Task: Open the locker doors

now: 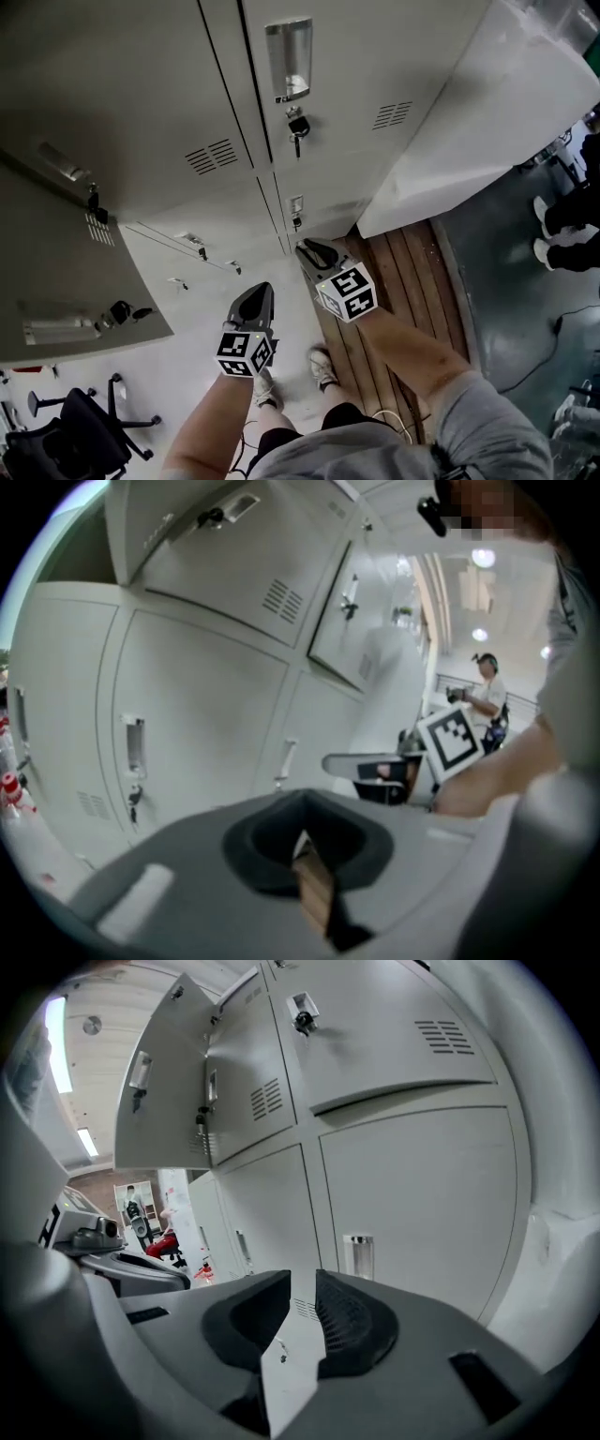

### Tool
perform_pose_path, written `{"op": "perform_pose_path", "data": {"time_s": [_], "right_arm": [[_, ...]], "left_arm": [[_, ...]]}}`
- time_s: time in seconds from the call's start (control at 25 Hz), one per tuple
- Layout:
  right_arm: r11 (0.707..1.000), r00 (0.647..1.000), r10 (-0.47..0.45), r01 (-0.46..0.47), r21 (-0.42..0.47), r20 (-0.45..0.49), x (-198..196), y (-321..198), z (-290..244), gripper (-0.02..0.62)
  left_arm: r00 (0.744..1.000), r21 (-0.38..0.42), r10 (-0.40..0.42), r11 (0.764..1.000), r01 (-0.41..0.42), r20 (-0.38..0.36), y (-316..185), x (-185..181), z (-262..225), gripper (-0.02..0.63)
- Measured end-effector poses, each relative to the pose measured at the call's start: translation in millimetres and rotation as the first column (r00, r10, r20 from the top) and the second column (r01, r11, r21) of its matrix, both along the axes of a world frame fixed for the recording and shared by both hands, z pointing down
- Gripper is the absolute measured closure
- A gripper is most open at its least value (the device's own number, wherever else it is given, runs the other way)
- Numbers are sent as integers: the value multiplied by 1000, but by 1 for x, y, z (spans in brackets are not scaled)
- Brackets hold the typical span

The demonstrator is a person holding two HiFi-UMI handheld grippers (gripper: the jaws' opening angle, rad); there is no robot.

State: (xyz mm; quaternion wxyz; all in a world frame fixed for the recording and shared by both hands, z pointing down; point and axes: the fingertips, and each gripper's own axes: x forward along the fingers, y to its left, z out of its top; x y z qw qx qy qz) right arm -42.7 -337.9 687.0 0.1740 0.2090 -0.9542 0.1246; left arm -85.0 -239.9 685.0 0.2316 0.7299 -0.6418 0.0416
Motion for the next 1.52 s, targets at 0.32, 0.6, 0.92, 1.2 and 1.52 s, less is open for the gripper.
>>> {"op": "perform_pose_path", "data": {"time_s": [0.32,0.6,0.92,1.2,1.52], "right_arm": [[996,997,70,-68,65,-26,-34,-57,49,481],[982,990,139,-136,133,-14,-58,-88,57,448],[977,986,166,-166,136,13,-72,-93,52,431],[980,989,147,-147,136,10,-68,-85,53,433],[981,994,104,-105,164,16,-38,-51,54,433]], "left_arm": [[1000,26,-13,1000,13,-6,-43,-21,49,601],[1000,38,6,999,-6,-16,-58,-26,68,601],[1000,56,9,998,-8,-24,-54,-38,65,601],[1000,67,13,998,-12,-25,-48,-35,61,601],[999,65,34,997,-33,-23,-38,-12,59,601]]}}
